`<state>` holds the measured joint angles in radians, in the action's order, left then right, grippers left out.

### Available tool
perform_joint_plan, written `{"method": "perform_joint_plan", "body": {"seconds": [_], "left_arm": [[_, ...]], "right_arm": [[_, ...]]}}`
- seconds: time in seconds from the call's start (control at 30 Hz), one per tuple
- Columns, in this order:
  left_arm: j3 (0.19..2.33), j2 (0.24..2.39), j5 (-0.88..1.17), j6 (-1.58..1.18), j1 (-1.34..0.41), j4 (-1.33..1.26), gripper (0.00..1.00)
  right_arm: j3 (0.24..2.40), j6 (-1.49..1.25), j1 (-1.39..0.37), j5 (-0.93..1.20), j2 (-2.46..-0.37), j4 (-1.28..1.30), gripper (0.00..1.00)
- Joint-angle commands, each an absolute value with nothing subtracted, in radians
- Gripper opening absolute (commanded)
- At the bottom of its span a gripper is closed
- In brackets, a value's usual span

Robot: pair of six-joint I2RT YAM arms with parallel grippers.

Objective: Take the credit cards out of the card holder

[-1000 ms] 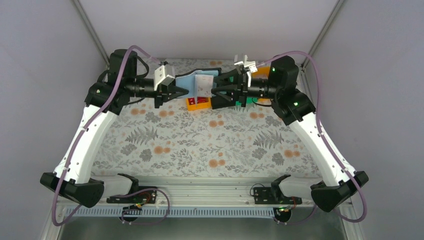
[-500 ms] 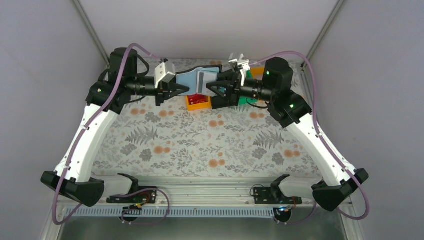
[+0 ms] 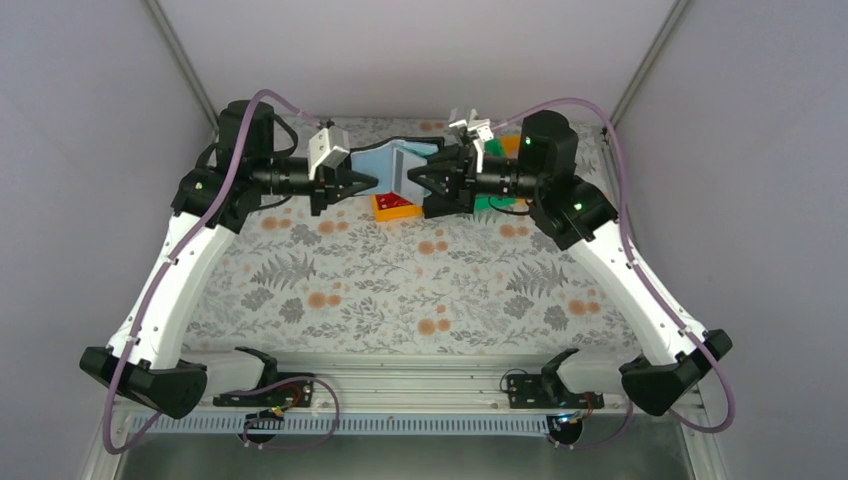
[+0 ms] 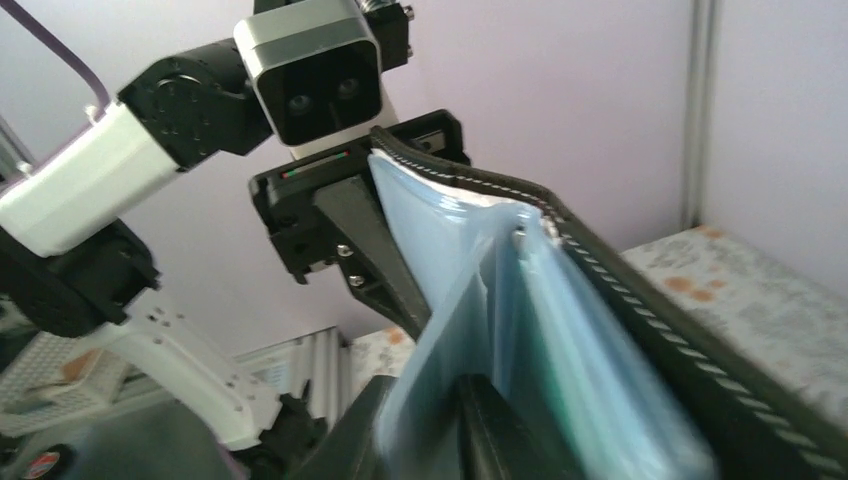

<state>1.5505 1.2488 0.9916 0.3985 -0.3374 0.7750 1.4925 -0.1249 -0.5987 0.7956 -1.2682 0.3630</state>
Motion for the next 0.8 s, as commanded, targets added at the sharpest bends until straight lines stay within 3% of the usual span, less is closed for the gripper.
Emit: {"method": "perform_joint_plan", "body": {"seconds": [0.0,0.1,0.4,0.5,0.77], "left_arm": [[1.53,1.221,1.018,0.366,-0.338,0.714,0.02],[1.536,1.219,1.019,0.361,-0.338,0.715,0.02],[1.552,1.218,1.017,0.385,-0.339,0.728,0.02],[1.559,1.21,1.001,0.401,-0.339,0.738,0.02],[1.574,1.2,1.0,0.419,-0.337,0.75,0.02]], "right_arm": [[1.534,-0.127,-0.633,0.882,-1.288,0.374,0.25],[1.534,-0.096,-0.636,0.86,-1.262,0.378,0.33],[1.504,-0.02,-0.593,0.71,-1.161,0.444,0.38],[1.501,-0.002,-0.576,0.663,-1.134,0.465,0.44],[1.477,0.01,-0.566,0.711,-1.083,0.449,0.58]]}}
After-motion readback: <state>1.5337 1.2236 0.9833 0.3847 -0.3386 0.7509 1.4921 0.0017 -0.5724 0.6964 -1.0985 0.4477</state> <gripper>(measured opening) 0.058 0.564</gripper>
